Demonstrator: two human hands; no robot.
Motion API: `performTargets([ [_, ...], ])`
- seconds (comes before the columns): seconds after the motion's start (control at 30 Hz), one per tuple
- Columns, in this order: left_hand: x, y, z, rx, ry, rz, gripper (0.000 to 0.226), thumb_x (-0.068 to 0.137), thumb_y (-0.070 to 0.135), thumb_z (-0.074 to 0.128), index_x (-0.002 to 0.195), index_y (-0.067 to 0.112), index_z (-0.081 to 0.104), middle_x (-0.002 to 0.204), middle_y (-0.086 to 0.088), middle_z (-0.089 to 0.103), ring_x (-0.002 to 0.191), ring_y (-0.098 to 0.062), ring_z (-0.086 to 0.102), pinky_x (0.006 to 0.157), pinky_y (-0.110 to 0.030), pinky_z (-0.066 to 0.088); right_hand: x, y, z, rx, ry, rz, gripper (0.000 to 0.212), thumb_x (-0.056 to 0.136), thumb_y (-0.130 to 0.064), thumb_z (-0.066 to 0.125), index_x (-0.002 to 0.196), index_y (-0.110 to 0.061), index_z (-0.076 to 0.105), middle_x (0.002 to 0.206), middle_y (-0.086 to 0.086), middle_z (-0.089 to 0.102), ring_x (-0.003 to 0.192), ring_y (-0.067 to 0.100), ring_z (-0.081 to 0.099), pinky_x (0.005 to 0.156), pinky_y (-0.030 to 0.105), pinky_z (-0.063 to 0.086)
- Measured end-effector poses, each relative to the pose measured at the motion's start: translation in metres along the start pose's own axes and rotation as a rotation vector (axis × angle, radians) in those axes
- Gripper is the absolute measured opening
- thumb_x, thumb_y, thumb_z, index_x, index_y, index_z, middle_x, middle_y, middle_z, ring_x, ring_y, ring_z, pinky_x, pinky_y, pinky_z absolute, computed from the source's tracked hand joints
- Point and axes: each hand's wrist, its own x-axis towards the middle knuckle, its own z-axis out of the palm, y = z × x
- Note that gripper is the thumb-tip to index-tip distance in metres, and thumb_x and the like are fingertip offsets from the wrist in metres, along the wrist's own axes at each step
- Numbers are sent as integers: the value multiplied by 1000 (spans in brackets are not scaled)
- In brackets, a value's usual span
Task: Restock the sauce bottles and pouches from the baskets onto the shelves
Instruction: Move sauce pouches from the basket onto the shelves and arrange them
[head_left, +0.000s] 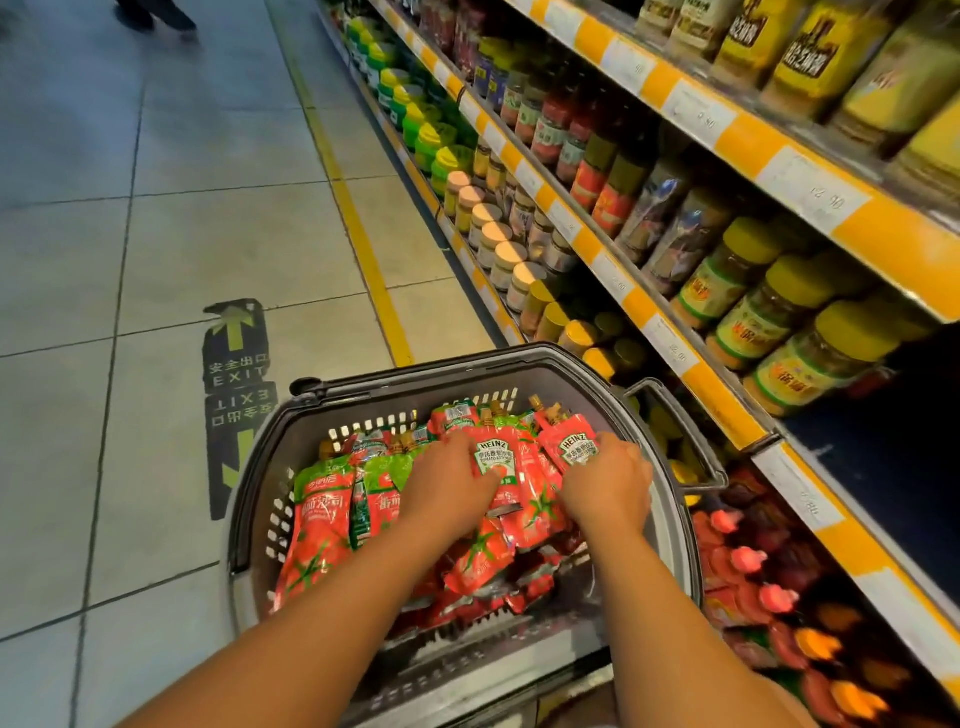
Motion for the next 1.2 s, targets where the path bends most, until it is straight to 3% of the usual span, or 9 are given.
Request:
performTargets([
  [0.1,5,6,8,100,27,-41,62,88,58,65,136,24,45,111,-5,62,104,-30,60,83,-46,58,3,5,2,-31,-31,19,54,91,-15,59,144,-22,50,139,9,57,131,34,43,99,47,43],
  [0.33,4,-1,17,-43,99,-111,74,82,61,73,136,33,31,88,2,66,82,-27,66,69,-45,59,3,10,7,-30,-84,16,54,91,-18,64,143,-21,48,136,11,57,127,37,50,98,47,47],
  [0.47,4,-6,15,-128,157,-135,94,82,57,76,153,30,21,103,3,69,88,-24,67,73,-42,59,5,8,11,116,-126,11,51,91,-24,72,135,-15,49,131,14,53,112,38,58,92,45,53],
  [0.6,4,-12,16,-291,138,-111,68,83,51,78,138,27,46,113,7,70,101,-22,69,85,-45,58,5,7,11,199,-138,49,56,80,-23,84,123,-19,49,126,11,45,102,35,58,87,43,54],
  [0.73,7,-16,14,-354,86,-78,34,84,45,80,107,31,59,100,11,71,92,-17,69,83,-44,59,5,6,9,264,-135,101,70,73,-20,90,128,-22,47,127,11,43,110,37,58,96,48,55],
  [0.87,9,-20,13,-450,48,-75,35,84,42,82,111,33,61,102,14,72,93,-14,70,86,-45,60,2,8,9,310,-164,121,63,75,-17,86,124,-23,46,116,8,64,111,36,61,94,52,56],
  [0.97,8,-23,12,-550,53,-93,38,84,37,83,115,34,61,103,13,73,94,-10,70,86,-42,60,0,10,6,469,-182,190,60,74,-10,82,121,-24,48,106,6,68,101,33,67,88,52,59],
  [1.07,6,-21,8,-661,63,-124,34,83,28,85,103,39,60,99,15,72,91,-3,69,82,-34,59,-1,14,4,634,-192,238,54,75,-2,74,119,-21,49,98,6,68,91,30,68,78,52,62],
  [1.2,4,-21,-1,-830,20,-167,37,83,13,85,103,34,61,104,7,74,95,-14,73,82,-38,61,-8,20,-5,825,-193,265,49,65,-4,73,107,-20,54,97,10,72,86,31,71,72,52,62],
])
